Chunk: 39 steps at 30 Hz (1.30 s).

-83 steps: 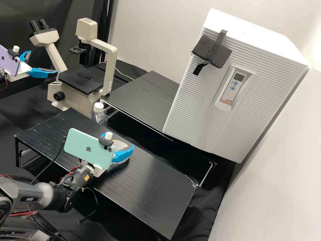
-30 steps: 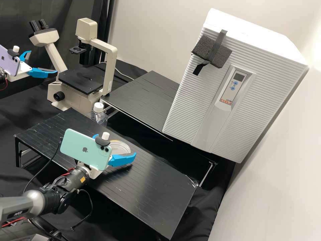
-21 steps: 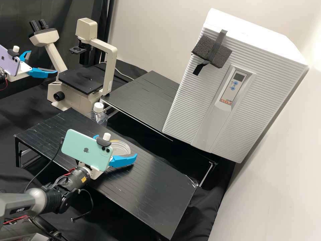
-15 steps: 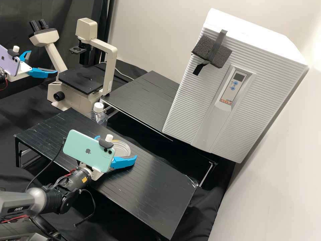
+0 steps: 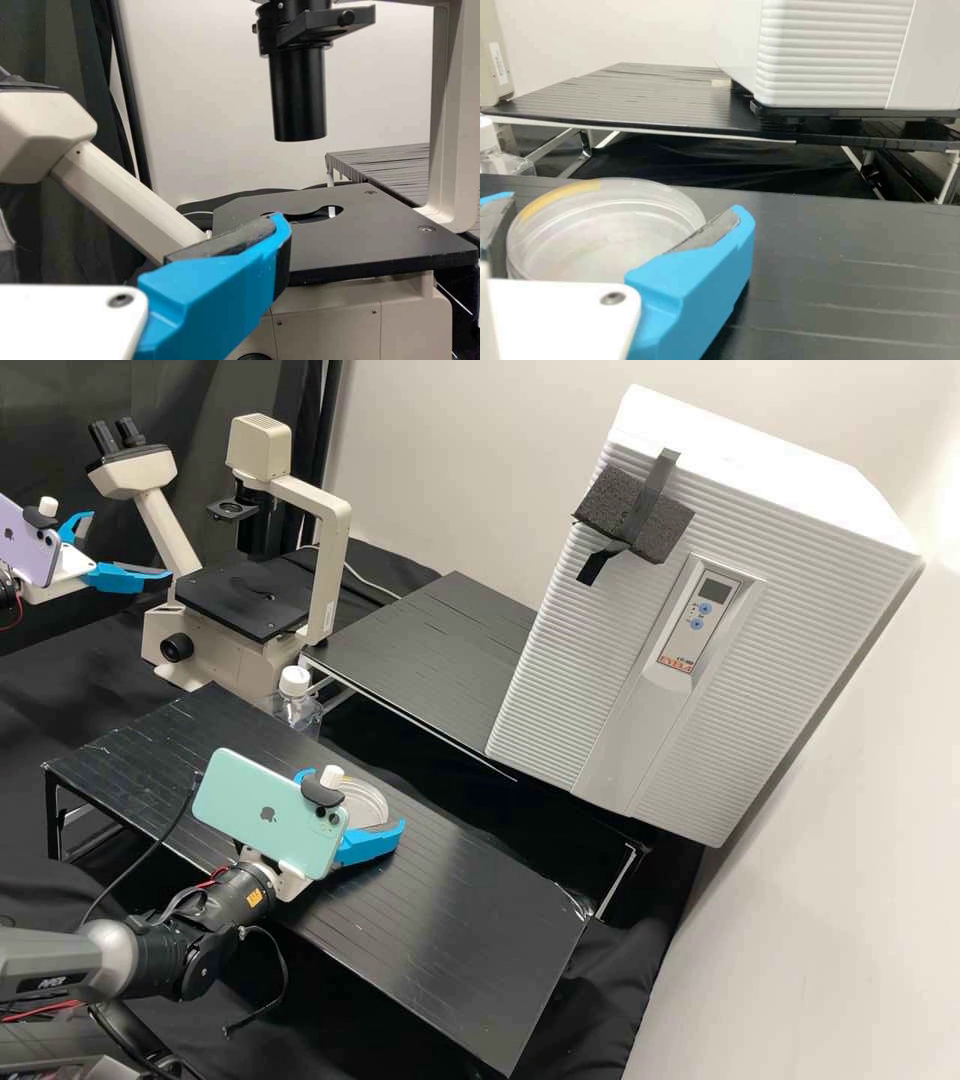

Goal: Open the petri dish lid.

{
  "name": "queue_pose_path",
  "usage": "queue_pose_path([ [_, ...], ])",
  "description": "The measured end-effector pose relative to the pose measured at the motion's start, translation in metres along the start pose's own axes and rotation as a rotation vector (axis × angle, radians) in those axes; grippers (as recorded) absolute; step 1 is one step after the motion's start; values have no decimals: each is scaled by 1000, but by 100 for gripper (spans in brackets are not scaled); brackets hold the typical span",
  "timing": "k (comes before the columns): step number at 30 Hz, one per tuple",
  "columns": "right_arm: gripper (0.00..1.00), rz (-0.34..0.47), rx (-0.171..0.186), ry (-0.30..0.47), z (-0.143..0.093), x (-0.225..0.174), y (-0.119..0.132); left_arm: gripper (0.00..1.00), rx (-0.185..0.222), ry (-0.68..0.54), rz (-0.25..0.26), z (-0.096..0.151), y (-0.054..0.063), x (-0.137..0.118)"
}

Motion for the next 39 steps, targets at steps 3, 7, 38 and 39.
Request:
queue_pose_path([
  [3, 0, 0, 0, 0, 0, 0, 0, 100, 0, 0, 0, 0, 0, 0],
  [7, 0, 0, 0, 0, 0, 0, 0, 100, 0, 0, 0, 0, 0, 0],
  [38, 0, 212, 75, -44, 18, -16, 34, 100, 0, 0, 0, 0, 0, 0],
  [39, 0, 224, 83, -56, 22, -16, 36, 100, 0, 0, 0, 0, 0, 0],
])
